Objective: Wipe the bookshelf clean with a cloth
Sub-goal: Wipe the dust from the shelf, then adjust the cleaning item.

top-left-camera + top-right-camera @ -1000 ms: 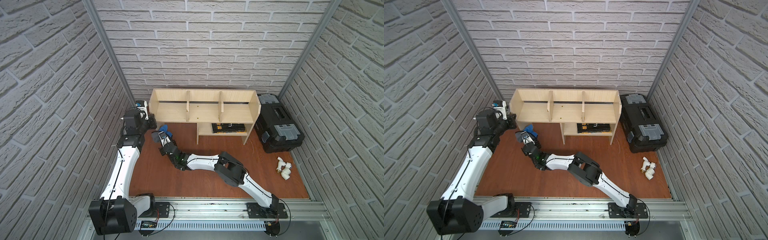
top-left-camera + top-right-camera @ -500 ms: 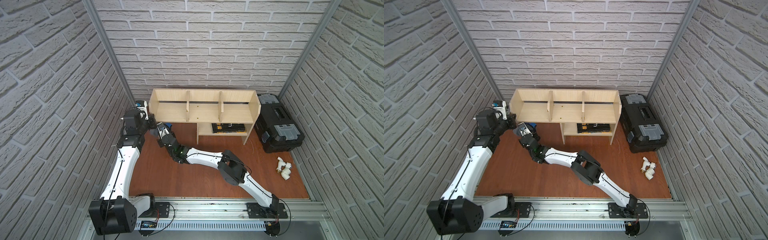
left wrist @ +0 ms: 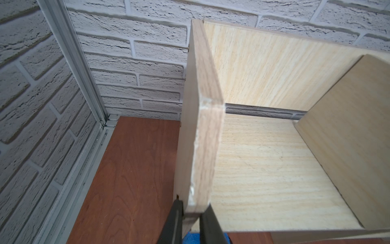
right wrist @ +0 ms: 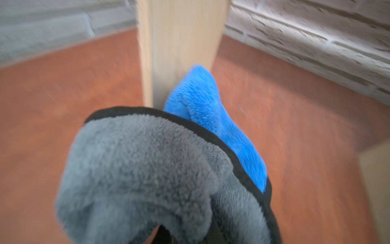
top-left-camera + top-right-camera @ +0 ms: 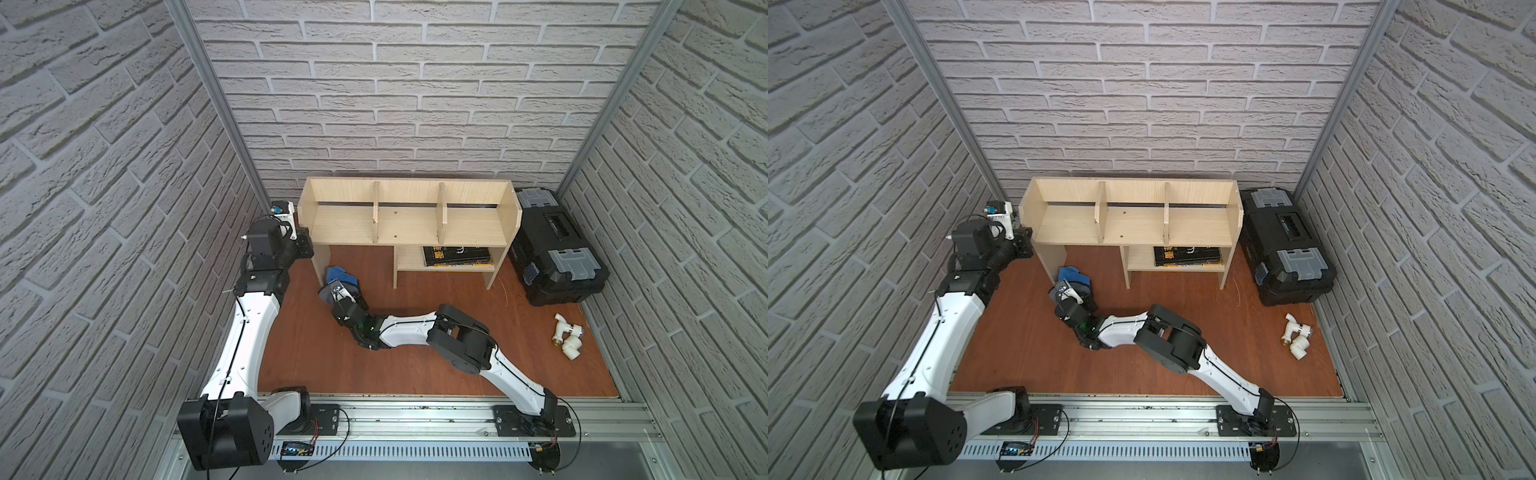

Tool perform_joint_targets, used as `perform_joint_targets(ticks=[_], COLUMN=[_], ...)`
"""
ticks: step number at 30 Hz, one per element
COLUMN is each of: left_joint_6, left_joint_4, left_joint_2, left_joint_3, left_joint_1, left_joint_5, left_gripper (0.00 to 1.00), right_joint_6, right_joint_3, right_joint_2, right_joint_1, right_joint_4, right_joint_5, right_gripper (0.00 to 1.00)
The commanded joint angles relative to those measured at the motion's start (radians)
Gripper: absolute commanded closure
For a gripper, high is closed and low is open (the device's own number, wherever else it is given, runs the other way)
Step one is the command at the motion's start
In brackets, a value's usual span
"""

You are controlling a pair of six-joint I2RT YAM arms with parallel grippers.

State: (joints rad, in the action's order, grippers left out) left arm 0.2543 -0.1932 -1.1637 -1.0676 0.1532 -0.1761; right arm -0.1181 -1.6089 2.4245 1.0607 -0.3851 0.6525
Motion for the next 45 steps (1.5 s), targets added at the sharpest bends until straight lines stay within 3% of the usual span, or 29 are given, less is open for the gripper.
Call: perform_joint_targets(ticks=[1, 4, 11, 13, 19, 22, 26, 27, 32, 34, 39, 41, 45], left_joint_6=[0.045, 0.055, 0.045, 0.046, 0.048, 0.049, 0.068, 0.089, 0.184, 0.204, 0.272, 0.321, 0.462], left_joint_4=[0.067, 0.072, 0.067, 0.065, 0.066, 0.062, 0.041, 0.031, -0.002, -0.024, -0.2, -0.246, -0.186], left_joint_2=[0.036, 0.036, 0.034, 0.032, 0.029, 0.029, 0.025, 0.026, 0.083, 0.116, 0.241, 0.296, 0.4], left_joint_3=[0.006, 0.007, 0.007, 0.007, 0.006, 0.006, -0.009, -0.018, -0.04, -0.055, -0.165, -0.174, -0.057], left_joint_1=[0.003, 0.005, 0.005, 0.005, 0.005, 0.001, -0.015, -0.015, -0.025, -0.029, -0.027, -0.03, -0.116], left_joint_5=[-0.024, -0.032, -0.017, -0.014, -0.017, -0.011, 0.027, 0.033, 0.073, 0.094, 0.198, 0.106, -0.224], left_gripper=[1.0, 1.0, 1.0, 1.0, 1.0, 1.0, 1.0, 0.97, 0.46, 0.03, 0.02, 0.02, 0.02], right_joint_6=[0.117, 0.251, 0.396, 0.362, 0.07, -0.008, -0.115, -0.148, -0.222, -0.254, -0.313, -0.33, -0.396], right_joint_3=[0.103, 0.185, 0.244, 0.264, 0.358, 0.403, 0.471, 0.474, 0.554, 0.591, 0.681, 0.705, 0.784], right_joint_2=[-0.194, -0.276, -0.368, -0.37, -0.351, -0.365, -0.505, -0.545, -0.756, -0.846, -1.07, -1.133, -1.235], right_joint_1=[-0.028, -0.043, -0.068, -0.078, -0.102, -0.085, -0.068, -0.068, -0.065, -0.067, -0.075, -0.079, -0.092], right_joint_4=[-0.177, -0.274, -0.346, -0.313, -0.125, -0.076, 0.048, 0.118, 0.249, 0.265, 0.245, 0.224, 0.135], right_joint_5=[0.218, 0.321, 0.421, 0.434, 0.342, 0.255, 0.068, 0.019, -0.188, -0.268, -0.451, -0.535, -0.631], right_gripper=[0.98, 0.97, 0.97, 0.98, 0.97, 0.97, 0.97, 0.97, 0.97, 0.97, 0.97, 0.98, 0.97])
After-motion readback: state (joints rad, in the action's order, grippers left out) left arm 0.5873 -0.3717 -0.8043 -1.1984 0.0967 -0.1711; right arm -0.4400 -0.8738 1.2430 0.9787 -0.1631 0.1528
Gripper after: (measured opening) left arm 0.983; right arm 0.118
